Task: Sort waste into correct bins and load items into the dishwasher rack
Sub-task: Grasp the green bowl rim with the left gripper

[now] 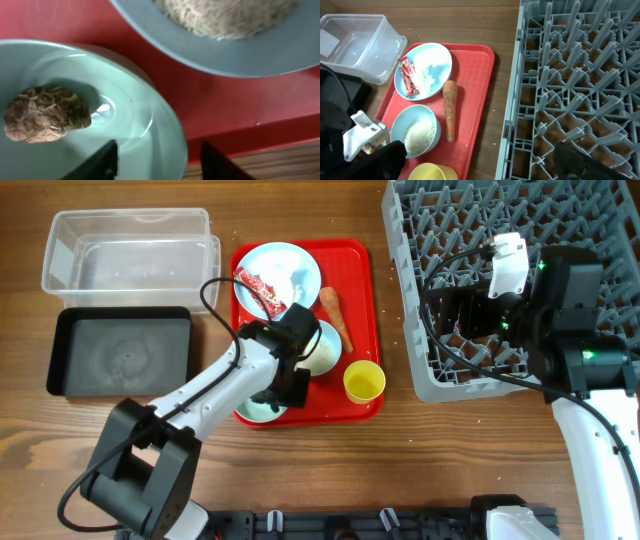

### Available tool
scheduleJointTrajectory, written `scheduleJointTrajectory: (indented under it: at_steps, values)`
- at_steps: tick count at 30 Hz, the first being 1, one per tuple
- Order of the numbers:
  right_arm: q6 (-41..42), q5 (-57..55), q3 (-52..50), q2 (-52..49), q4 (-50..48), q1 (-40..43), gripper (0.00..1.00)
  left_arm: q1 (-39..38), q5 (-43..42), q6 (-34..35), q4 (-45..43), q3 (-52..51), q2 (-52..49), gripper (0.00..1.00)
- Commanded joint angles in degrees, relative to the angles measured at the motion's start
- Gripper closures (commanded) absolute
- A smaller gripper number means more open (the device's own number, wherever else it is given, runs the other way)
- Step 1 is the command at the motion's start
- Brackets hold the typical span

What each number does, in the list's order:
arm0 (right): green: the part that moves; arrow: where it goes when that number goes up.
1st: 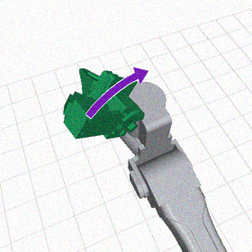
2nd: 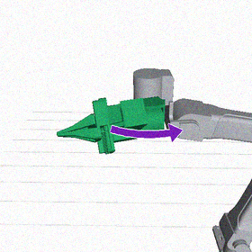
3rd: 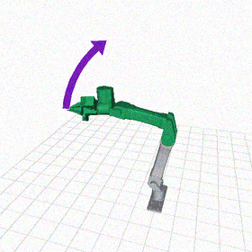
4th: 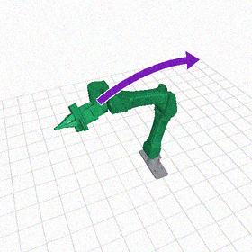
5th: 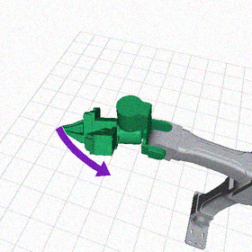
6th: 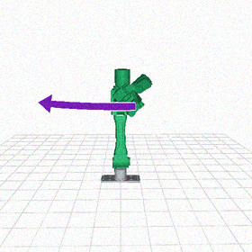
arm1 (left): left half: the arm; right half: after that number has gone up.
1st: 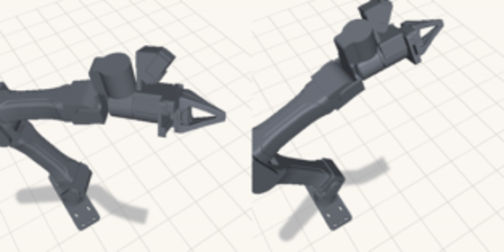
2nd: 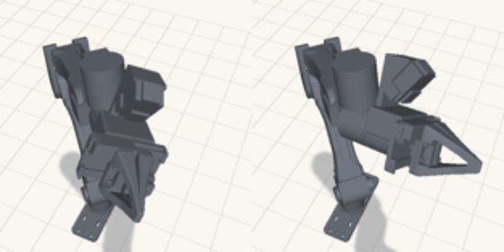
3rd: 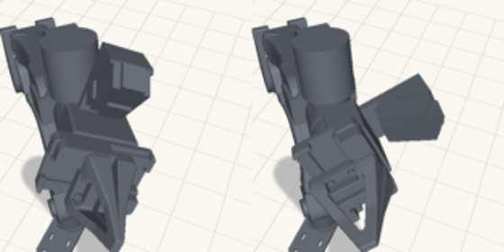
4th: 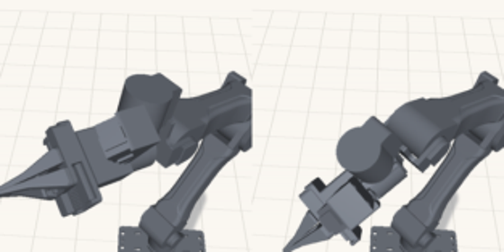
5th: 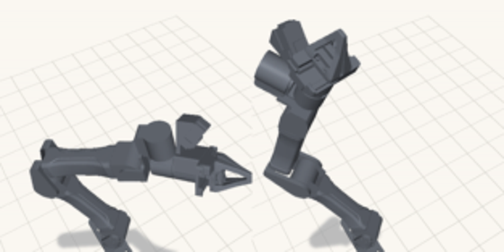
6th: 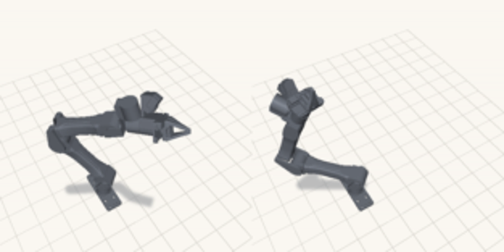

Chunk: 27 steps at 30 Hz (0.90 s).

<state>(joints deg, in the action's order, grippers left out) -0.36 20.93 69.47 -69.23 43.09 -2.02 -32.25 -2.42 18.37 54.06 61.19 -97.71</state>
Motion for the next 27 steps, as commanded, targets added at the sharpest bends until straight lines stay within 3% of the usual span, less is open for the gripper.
scheduleJointTrajectory:
  at_steps: [1,5,8,20,27]
  values:
    - [-1.2,-0.6,1.0,-0.7,-0.3,0.2,0.04,-0.2,1.0,0.6,-0.9,-1.3,-0.6,0.68]
    - [-1.2,-0.6,1.0,-0.7,-0.6,0.2,0.05,-0.2,1.0,2.1,-1.4,-1.3,-0.6,0.89]
    - [-1.2,-0.6,1.0,-0.7,-0.5,0.2,0.05,-0.2,1.0,4.2,-1.6,-1.3,-0.6,0.96]
    - [-1.1,-0.6,1.0,-0.7,-0.6,0.2,0.06,-0.1,-0.8,6.1,-2.2,-1.0,-0.2,0.96]
    - [-1.1,-0.6,1.0,-0.7,-0.6,0.2,0.07,-0.1,-2.3,6.4,-2.0,0.3,5.2,0.96]
